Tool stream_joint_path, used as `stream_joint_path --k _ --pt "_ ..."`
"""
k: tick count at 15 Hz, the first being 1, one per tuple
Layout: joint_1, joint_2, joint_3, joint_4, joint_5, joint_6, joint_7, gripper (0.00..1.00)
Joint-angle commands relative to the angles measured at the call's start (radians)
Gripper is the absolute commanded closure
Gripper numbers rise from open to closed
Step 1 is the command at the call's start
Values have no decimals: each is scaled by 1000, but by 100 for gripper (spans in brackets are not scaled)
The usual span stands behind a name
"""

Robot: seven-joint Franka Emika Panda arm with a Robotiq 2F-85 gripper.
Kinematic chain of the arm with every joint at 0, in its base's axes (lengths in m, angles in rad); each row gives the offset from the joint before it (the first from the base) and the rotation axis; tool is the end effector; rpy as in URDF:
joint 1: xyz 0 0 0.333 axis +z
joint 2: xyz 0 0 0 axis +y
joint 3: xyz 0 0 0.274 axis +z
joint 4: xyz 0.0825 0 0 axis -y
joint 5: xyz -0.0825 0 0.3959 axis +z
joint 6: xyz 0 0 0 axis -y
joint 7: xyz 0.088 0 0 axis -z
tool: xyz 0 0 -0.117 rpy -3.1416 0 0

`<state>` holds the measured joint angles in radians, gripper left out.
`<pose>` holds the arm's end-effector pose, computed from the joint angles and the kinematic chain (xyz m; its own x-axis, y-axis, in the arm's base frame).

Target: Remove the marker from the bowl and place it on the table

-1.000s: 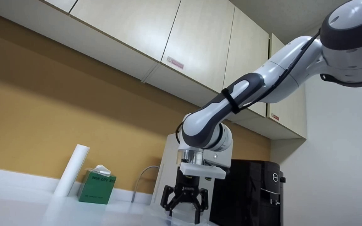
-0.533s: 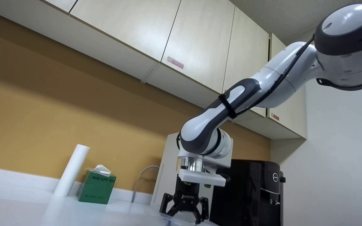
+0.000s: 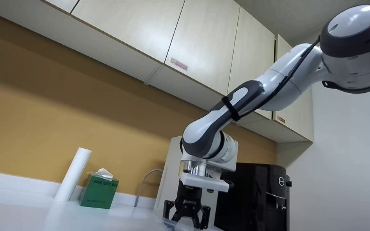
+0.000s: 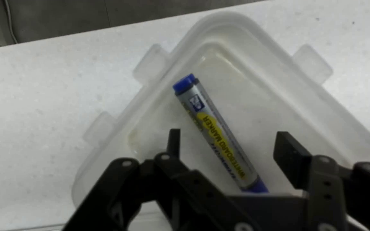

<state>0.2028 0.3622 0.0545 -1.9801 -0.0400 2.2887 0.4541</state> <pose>0.5779 0.1508 0.2219 0.9841 -0.1724 -0.0435 -0.1711 -0.9847 0.0317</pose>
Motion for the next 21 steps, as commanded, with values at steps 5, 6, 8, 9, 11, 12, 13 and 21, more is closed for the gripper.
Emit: stream_joint_path --k 5,6,8,9,11,12,13,21 --pt "9 6 3 -4 11 36 -7 82" --pt "10 5 3 -5 11 40 -8 88" --pt "11 3 4 -7 12 47 -9 99" --pt "12 1 4 -7 10 50 -10 96" --pt "16 -7 5 -7 5 59 -11 95" --pt "19 -12 5 -7 2 65 -14 95" --pt "23 -19 5 -5 -5 69 -17 95" --pt "58 -88 4 35 -101 60 -16 95"
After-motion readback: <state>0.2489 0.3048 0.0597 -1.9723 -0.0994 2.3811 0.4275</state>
